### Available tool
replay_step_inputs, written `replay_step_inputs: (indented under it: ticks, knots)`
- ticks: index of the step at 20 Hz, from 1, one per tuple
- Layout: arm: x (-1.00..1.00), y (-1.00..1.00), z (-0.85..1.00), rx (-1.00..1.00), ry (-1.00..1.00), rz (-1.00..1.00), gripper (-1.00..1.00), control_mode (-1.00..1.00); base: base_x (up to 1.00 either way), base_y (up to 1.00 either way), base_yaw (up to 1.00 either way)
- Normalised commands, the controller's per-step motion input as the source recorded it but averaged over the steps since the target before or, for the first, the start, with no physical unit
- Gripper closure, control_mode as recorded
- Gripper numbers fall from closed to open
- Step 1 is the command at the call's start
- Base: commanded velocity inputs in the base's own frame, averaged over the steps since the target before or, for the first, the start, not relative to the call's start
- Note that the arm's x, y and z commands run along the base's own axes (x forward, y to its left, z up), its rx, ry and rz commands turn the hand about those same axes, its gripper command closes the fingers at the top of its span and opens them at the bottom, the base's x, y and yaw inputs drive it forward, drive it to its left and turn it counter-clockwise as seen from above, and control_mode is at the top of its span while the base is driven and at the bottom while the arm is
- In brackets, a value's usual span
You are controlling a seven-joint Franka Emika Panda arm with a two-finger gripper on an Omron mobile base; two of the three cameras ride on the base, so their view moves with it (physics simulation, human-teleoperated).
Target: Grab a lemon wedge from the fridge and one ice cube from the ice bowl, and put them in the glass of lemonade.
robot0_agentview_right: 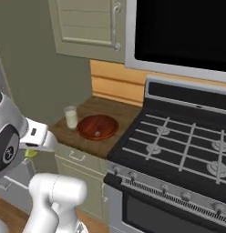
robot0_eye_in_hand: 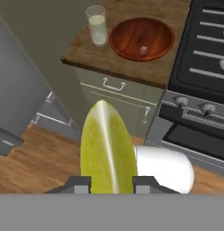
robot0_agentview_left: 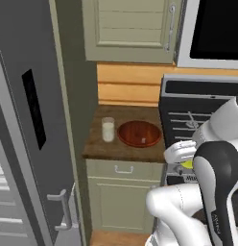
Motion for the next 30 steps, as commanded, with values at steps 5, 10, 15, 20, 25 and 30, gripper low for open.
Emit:
replay_step_inputs:
  ticks: [5,10,15,20,25,30]
  knots:
    - [0.0,0.0,0.0,0.0,0.0,0.0,1.0,1.0,0.35,-0.16,0.53]
    - [0.0,0.0,0.0,0.0,0.0,0.0,1.0,1.0,0.7,-0.5,0.11]
    - [0.0,0.0,0.0,0.0,0.0,0.0,1.0,1.0,0.84,-0.24,0.0]
    - [0.0,0.0,0.0,0.0,0.0,0.0,1.0,1.0,0.97,0.01,0.0]
    - [0.0,0.0,0.0,0.0,0.0,0.0,1.0,1.0,0.13,0.01,0.0]
    - [0.0,0.0,0.0,0.0,0.0,0.0,1.0,1.0,0.0,0.0,0.0]
